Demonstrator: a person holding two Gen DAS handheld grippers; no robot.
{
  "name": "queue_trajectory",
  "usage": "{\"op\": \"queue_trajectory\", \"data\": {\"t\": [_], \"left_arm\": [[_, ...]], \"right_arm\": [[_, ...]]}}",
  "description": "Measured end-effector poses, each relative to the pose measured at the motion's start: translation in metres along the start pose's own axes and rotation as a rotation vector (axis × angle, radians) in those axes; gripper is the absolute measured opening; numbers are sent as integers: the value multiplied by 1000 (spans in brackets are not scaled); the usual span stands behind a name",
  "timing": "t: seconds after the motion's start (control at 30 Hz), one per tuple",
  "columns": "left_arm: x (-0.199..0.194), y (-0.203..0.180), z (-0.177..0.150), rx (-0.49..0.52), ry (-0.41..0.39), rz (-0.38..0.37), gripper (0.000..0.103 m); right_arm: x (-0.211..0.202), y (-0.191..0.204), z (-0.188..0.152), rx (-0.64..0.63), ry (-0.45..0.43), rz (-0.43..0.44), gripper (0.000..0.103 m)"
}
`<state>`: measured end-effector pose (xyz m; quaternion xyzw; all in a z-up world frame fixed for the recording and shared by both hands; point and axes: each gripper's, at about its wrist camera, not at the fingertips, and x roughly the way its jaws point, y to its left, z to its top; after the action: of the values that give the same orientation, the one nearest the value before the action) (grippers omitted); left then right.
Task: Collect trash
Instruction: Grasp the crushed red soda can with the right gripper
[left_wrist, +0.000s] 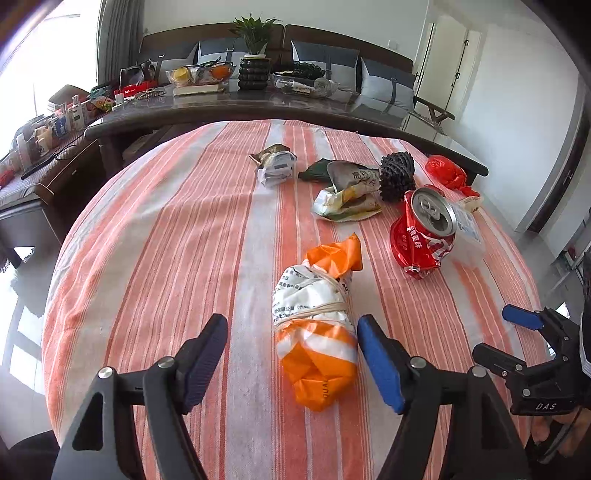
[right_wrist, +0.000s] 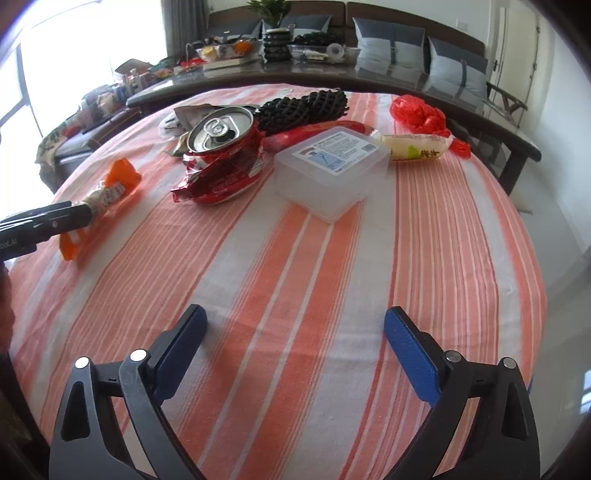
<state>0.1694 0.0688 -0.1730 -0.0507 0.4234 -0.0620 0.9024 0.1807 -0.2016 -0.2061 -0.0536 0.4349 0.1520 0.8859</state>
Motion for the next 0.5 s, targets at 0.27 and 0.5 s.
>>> {"op": "queue_trajectory", "data": {"t": [0.27,0.5], "left_arm": [[11,4,-3,10,17,-13,74],[10,6,-6,14,8,-18,74]], "right_arm": [[34,48,45,7,37,46,89],[72,65,85,51,33,-62,91]]}}
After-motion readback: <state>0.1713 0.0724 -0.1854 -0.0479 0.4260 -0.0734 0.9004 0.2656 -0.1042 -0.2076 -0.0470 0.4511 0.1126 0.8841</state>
